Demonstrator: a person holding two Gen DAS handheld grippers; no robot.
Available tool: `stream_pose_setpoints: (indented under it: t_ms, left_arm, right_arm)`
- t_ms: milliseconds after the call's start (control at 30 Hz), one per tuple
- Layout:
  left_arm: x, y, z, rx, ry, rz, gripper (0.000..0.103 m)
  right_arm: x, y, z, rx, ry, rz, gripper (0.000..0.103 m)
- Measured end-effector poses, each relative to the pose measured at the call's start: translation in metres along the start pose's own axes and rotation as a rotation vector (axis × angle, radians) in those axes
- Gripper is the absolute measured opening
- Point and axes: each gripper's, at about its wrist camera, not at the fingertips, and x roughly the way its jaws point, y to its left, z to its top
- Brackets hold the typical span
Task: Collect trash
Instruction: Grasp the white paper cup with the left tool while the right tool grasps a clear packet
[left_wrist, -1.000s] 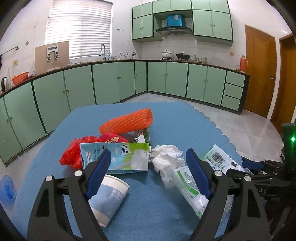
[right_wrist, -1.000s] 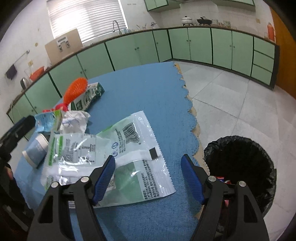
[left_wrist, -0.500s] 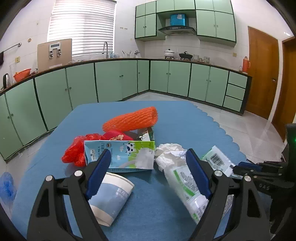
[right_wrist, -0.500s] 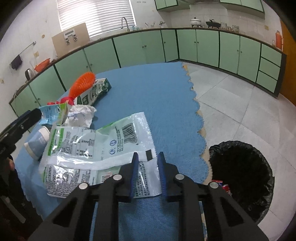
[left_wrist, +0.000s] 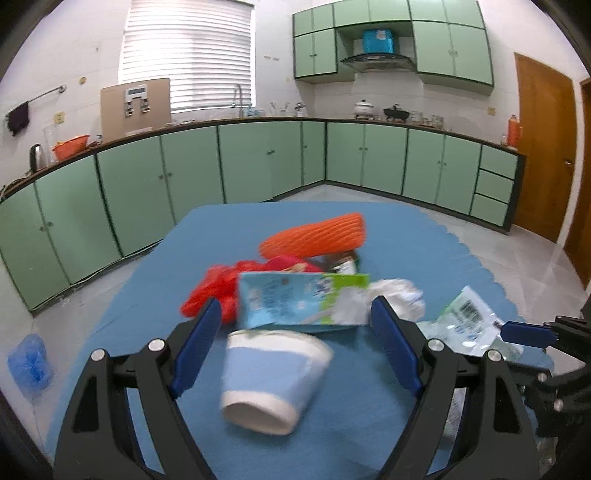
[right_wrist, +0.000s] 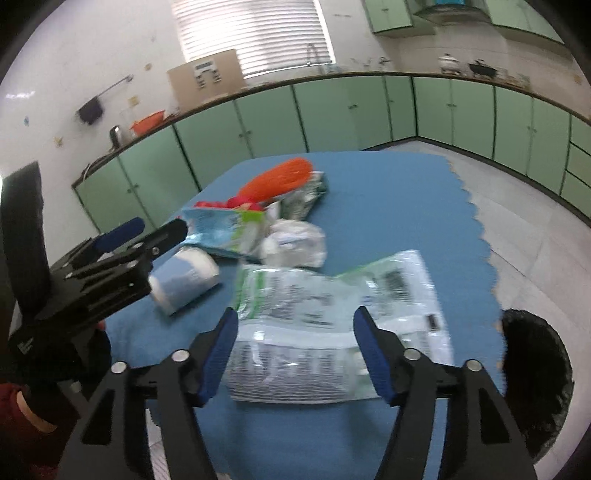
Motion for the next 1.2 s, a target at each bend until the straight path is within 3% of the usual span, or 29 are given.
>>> stream_pose_setpoints:
  t_ms: [267,533,867,967,1200]
  left_arm:
    - [-0.006,0.037,-0.009,-0.05,0.018,0.067,0.08]
    - [-0.007,0.046,-0.015,-0.064,0.022,0.063,0.08]
    - [-0.006,0.051,-0.019,-0.09,0.026,0.051,0.08]
    - [-0.004,0.047,-0.019,-0.087,0.033,0.04,0.08]
    - [0.001,0.036,-0.022,-0.067,0.056,0.011,0.081]
  right_arm:
    - [0.016,0.038,-0.008,-0.11,0.014,-0.055,0.075]
    - [0.033,0.051,-0.016,-0.189,0.002,-0.199,0.076]
    - [0.044,0.044,-0.022,-0.186,0.022,-0.27,0.076]
    - [0.044,0.037,-0.02,-0.168,0.02,-0.283,0.071]
    - [0.036,0.027,-0.014,-0.116,0.0,-0.241,0.047]
